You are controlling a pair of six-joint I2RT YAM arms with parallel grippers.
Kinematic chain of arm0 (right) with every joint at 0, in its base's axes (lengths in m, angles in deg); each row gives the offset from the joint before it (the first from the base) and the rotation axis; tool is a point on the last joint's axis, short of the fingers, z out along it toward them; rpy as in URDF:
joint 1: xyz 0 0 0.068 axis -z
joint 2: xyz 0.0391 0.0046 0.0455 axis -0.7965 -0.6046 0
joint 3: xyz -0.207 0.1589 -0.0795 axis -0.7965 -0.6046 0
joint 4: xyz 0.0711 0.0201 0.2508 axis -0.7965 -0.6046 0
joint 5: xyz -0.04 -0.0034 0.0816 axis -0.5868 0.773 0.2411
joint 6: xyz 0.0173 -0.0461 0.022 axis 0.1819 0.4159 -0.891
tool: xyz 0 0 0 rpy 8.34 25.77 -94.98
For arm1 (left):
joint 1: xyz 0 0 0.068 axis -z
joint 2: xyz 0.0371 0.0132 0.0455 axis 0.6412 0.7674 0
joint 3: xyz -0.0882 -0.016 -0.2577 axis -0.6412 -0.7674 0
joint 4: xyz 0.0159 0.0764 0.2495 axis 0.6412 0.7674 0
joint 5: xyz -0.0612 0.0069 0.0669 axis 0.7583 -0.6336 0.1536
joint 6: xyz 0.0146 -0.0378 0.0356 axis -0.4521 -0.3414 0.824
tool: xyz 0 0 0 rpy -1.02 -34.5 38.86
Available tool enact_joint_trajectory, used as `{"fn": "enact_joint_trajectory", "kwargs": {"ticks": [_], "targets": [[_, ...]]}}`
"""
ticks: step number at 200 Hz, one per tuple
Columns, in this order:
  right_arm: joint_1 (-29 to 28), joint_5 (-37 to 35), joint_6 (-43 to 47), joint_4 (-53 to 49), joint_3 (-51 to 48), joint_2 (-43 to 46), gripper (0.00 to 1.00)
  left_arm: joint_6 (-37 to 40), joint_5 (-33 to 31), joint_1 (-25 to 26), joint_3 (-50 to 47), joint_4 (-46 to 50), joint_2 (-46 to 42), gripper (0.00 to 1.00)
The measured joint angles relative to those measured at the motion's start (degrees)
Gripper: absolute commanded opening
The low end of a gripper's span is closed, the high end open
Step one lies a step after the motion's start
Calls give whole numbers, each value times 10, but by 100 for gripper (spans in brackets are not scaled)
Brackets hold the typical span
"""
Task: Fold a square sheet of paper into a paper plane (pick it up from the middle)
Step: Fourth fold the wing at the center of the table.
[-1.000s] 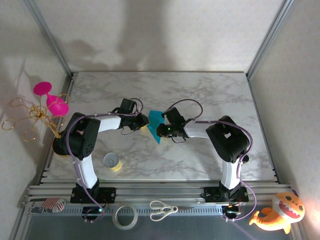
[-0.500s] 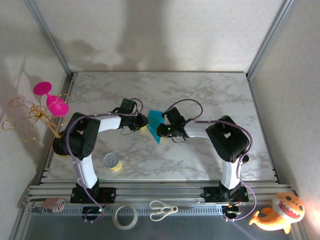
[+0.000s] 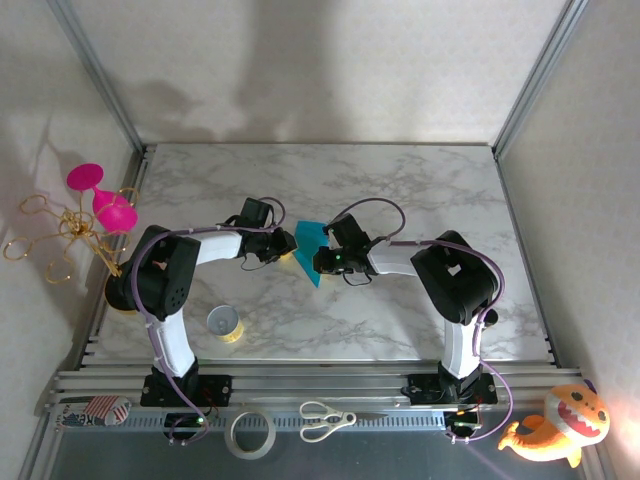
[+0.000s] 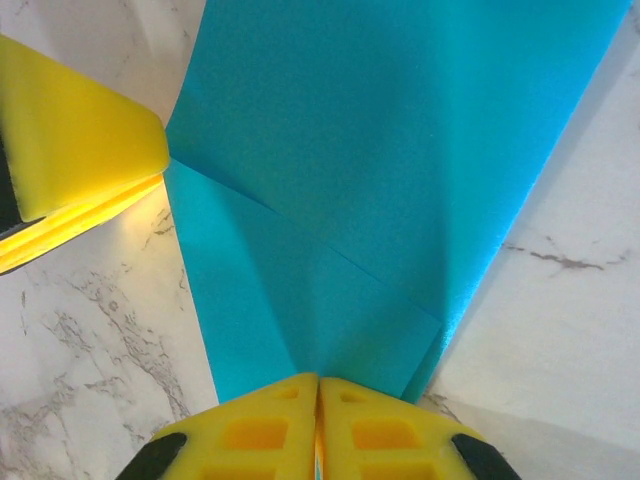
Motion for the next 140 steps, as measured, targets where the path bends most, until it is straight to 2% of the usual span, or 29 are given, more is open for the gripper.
{"fn": "enact_joint_trajectory", "kwargs": {"ticks": [50,77,94,140], "targets": [[11,17,1,-7,2,4,13,0,-16,0,0,7,-19,24],[17,11,9,-34,5,38,19,-10,-26,0,-15,2,-44,31],[18,-3,12,-45,21,58,19,-31,-31,0,-37,-11,-64,35],[16,-22,9,-47,54,43,19,-92,-29,0,-90,-65,-93,37]]}}
